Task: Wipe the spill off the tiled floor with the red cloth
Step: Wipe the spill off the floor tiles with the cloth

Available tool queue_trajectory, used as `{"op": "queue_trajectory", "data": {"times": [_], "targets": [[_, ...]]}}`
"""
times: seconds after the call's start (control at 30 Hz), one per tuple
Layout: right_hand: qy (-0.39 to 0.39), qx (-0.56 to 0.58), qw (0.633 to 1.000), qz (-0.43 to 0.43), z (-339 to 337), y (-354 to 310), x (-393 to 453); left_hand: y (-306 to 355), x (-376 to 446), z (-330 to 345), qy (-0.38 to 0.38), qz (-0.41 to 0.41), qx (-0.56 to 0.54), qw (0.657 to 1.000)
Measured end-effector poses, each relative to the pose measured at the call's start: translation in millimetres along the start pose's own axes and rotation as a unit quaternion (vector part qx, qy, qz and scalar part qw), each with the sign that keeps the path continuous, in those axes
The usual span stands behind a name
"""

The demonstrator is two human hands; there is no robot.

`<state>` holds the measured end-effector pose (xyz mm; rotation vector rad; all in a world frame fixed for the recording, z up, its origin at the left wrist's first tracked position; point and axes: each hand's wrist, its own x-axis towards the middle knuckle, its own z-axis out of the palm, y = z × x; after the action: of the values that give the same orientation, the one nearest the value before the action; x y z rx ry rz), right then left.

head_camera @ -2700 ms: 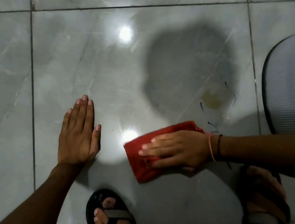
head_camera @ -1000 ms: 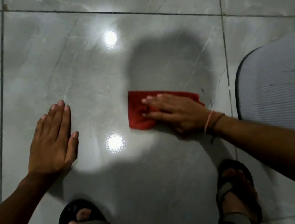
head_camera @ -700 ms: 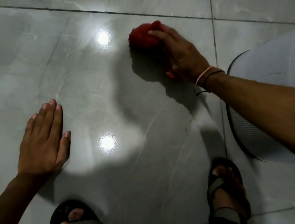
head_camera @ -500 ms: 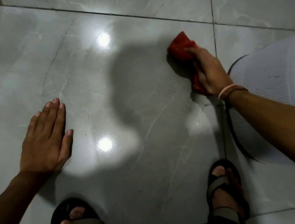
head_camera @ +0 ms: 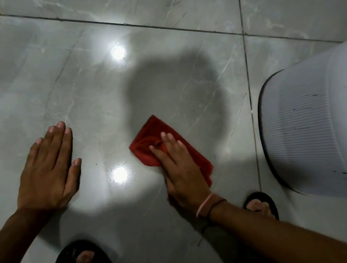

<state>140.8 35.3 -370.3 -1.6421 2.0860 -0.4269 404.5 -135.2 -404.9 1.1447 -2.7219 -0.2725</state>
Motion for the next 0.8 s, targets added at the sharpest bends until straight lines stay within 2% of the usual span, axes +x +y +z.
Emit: {"op": "queue_trajectory", "data": {"times": [0.13,0.2,0.27,0.4,0.5,0.57,0.63,0.7,0.73,0.8], "targets": [[0.038,-0.072,0.992,-0.092,-33,36,80,0,0,2,-0.006,-0.001,0.002,1.000],[0.059,-0.083,0.992,-0.072,-58,67,114,-1,0,2,-0.010,-0.005,0.000,1.000],[0.072,-0.087,0.993,-0.017,-81,98,126,0,0,1,-0.010,-0.010,-0.004,1.000],[0.076,-0.091,0.992,0.053,-90,128,85,2,1,-2,-0.012,-0.015,-0.002,1.000],[0.076,-0.081,0.991,0.071,-58,96,15,4,0,-3,-0.016,-0.016,-0.005,1.000],[0.043,-0.070,0.997,-0.014,-24,60,-26,3,0,-3,-0.009,-0.014,-0.003,1.000],[-0.037,-0.066,0.987,-0.139,9,25,-48,3,1,-2,-0.005,-0.014,0.000,1.000],[-0.114,-0.083,0.951,-0.274,25,3,-38,3,1,-2,-0.003,-0.015,0.002,1.000],[-0.134,-0.091,0.928,-0.336,25,0,-19,3,1,-1,-0.004,-0.014,0.003,1.000],[-0.142,-0.091,0.898,-0.406,15,2,30,1,1,0,-0.011,-0.015,0.004,1.000]]}}
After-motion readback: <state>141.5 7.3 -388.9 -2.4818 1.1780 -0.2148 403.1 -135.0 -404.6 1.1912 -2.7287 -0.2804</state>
